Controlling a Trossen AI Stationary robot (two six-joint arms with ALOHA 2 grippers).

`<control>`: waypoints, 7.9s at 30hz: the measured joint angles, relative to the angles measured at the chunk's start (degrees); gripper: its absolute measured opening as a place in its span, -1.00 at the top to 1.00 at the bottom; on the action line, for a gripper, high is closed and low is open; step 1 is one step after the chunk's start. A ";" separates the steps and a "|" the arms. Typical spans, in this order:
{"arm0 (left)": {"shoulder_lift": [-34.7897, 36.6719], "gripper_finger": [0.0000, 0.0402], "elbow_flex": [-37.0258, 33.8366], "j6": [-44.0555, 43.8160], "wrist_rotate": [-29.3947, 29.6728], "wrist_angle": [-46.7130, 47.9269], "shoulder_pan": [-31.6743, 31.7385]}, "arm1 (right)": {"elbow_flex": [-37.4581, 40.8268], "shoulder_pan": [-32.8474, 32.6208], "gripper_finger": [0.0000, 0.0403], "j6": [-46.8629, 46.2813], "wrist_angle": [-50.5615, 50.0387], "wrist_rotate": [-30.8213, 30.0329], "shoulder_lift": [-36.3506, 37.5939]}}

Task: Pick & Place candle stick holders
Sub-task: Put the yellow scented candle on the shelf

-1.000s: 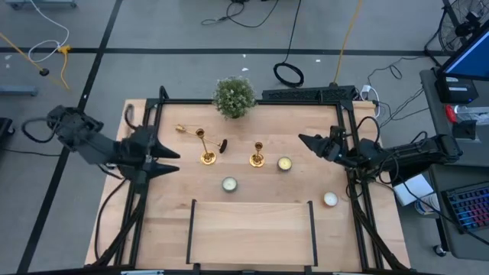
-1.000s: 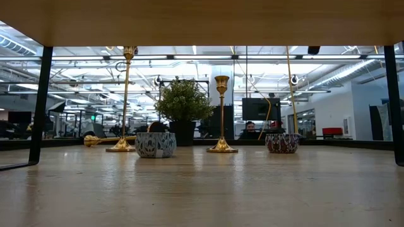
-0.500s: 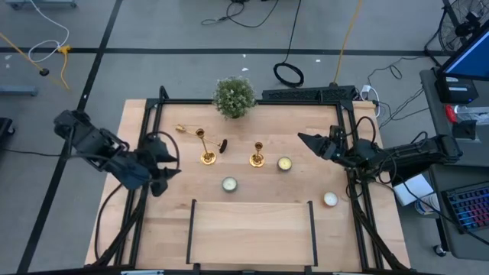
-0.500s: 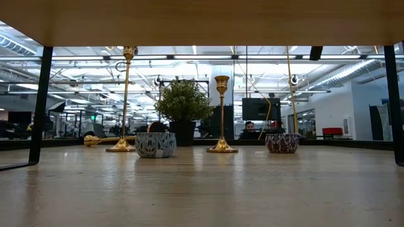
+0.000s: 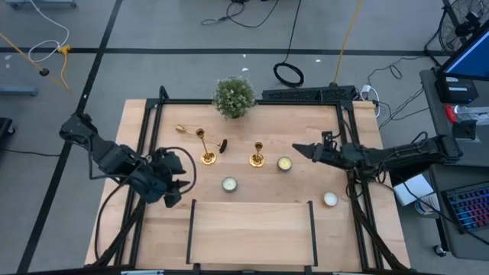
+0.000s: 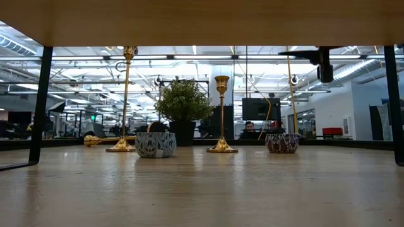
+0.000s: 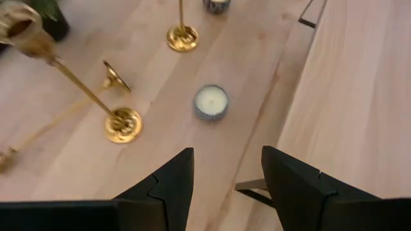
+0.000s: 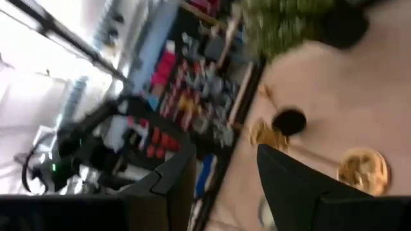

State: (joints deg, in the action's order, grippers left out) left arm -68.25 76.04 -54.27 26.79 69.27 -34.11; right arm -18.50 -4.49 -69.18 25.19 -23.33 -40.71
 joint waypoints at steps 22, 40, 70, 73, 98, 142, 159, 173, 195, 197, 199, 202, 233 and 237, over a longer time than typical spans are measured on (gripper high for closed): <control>0.00 0.07 -2.39 -1.69 -2.94 -0.54 0.00 | -43.72 -3.29 0.04 9.89 -88.35 21.08 -10.43; 0.00 0.07 -2.39 0.17 -1.29 -0.50 0.00 | -43.76 -14.22 0.03 9.07 -101.27 32.39 -28.39; 0.00 0.07 -2.37 -0.51 0.28 -0.54 0.00 | -43.71 -18.01 0.03 -17.07 -106.37 27.29 -34.14; 0.00 0.07 -2.37 -0.60 0.70 -0.54 0.00 | -43.71 -18.01 0.03 -16.79 -106.24 24.48 -34.14; 0.00 0.07 -2.35 -7.95 2.16 -5.50 -0.17 | -43.39 -30.08 0.04 51.57 -102.63 23.08 -29.13; -13.24 0.07 -2.35 -5.30 4.55 -44.92 -3.45 | -29.64 -42.95 -0.68 6.71 -91.36 13.60 -28.06; -13.22 0.07 -2.35 -4.27 4.70 -46.68 -3.54 | -22.16 -38.63 -0.77 4.92 -83.95 24.96 -28.06; -13.22 0.07 -2.35 -3.90 4.70 -46.66 -3.54 | -22.18 -36.80 -0.77 6.60 -80.24 21.78 -28.06; -13.18 0.07 -2.35 -4.49 4.81 -46.75 -3.54 | -17.59 -32.86 -0.77 9.41 -72.51 23.12 -28.11; -13.18 0.07 -2.35 -4.47 4.83 -46.75 -3.54 | -17.59 -32.86 -0.77 9.16 -71.63 22.09 -28.11; -13.18 0.07 -2.35 -4.47 4.91 -46.77 -3.52 | -17.59 -32.86 -0.77 8.45 -71.19 21.73 -28.11; -13.18 0.07 -2.35 -4.47 5.31 -46.81 -3.52 | -17.59 -32.83 -0.74 8.40 -70.37 21.83 -28.50; -13.18 0.07 -2.35 -4.73 6.38 -46.88 -3.48 | -17.51 -32.83 -0.47 5.31 -69.99 43.71 -29.34; -13.18 0.07 -2.35 -4.74 6.38 -46.88 -3.48 | -17.51 -32.83 -0.47 4.23 -69.31 49.21 -26.05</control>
State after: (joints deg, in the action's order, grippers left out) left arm -81.43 73.69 -59.01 33.17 22.39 -37.58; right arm -36.01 -37.32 -64.94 -44.13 25.89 -66.76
